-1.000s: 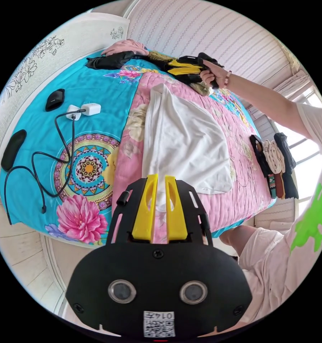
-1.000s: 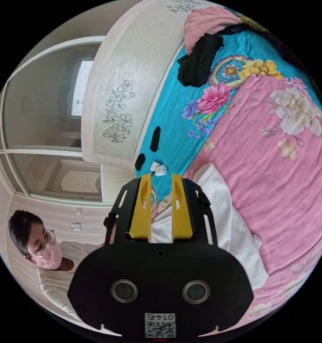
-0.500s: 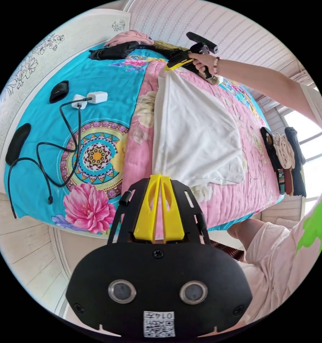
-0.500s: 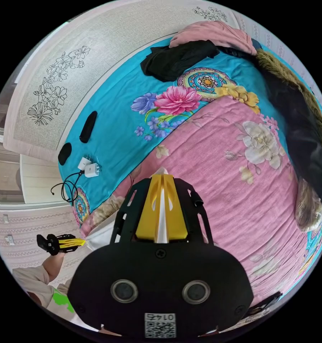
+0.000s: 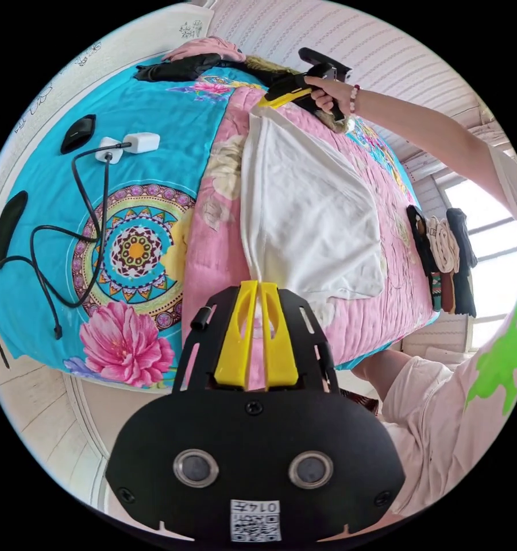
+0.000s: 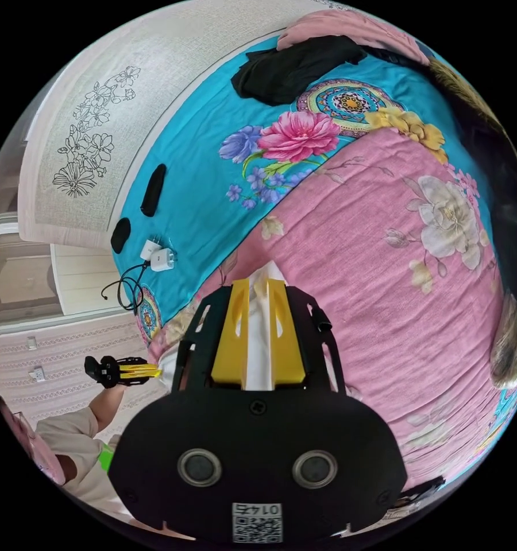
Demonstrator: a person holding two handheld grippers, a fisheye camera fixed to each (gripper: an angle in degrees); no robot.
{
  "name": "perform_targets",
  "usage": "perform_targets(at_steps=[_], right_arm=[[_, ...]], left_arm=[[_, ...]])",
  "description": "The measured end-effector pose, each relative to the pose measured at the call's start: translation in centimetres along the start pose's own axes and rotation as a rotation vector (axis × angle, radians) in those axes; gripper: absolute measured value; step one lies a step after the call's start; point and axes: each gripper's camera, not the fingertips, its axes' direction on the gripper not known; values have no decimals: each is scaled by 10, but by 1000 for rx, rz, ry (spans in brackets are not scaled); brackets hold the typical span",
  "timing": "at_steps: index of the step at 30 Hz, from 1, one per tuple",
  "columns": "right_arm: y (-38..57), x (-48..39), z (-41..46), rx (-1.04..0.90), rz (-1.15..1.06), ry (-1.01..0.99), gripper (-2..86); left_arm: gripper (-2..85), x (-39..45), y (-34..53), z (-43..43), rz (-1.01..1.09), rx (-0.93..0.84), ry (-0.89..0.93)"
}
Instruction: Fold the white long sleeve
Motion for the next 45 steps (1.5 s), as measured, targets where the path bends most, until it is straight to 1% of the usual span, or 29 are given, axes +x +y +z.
perform_targets(at_steps=[3,5,6,8,10,12,14,16,18,20,21,24,26,27,28,29,31,32,34,36,41,45], right_arm=[[5,2,-2,-21,26,95,18],[10,3,-9,18,29,92,16],[12,4,-14,37,32,74,19],[15,6,-19,53,13,31,30],[14,11,-22,11,9,-13,95],[15,15,-35,-62,-35,-136,173],[27,18,-60,-47,-67,-144,184],[49,27,-89,10,-85,-145,187],[91,50,-128,98,-67,-203,188],[129,71,-151,157,-36,-224,188],[156,87,-161,183,1,-234,186],[222,125,-170,220,130,-221,177],[259,142,-163,230,212,-230,175],[280,151,-157,229,262,-254,174],[290,155,-154,235,290,-264,174],[308,161,-149,253,330,-293,170],[330,167,-146,292,369,-346,162],[342,171,-149,329,395,-371,158],[357,175,-155,372,425,-378,161],[374,176,-165,398,467,-333,175],[390,175,-164,378,481,-342,179],[390,168,-168,397,459,-366,177]], left_arm=[[-6,1,-5,-14,-26,37,-5],[-8,1,-8,-26,-41,58,-22],[-7,1,-9,-25,-42,47,-29],[-3,2,-19,-10,-37,-51,-75],[10,-1,-27,-9,-53,-43,-26],[58,-7,-35,-21,-88,13,29],[107,-20,-42,-38,-164,49,59],[115,-28,-49,-54,-184,72,34],[126,-31,-62,-73,-186,103,-6],[138,-30,-93,-97,-150,149,-45],[139,-28,-104,-101,-134,162,-44],[138,-17,-174,-102,-2,197,27],[133,-5,-243,-80,103,182,102],[132,-1,-260,-73,126,167,114],[127,10,-294,-60,185,137,115],[124,22,-325,-47,238,116,69],[123,32,-368,-26,271,74,22],[125,35,-394,-12,264,21,33],[129,42,-425,4,271,-28,43],[137,48,-447,18,274,-72,9],[158,49,-488,56,231,-194,-61],[159,43,-505,70,176,-220,-48]])
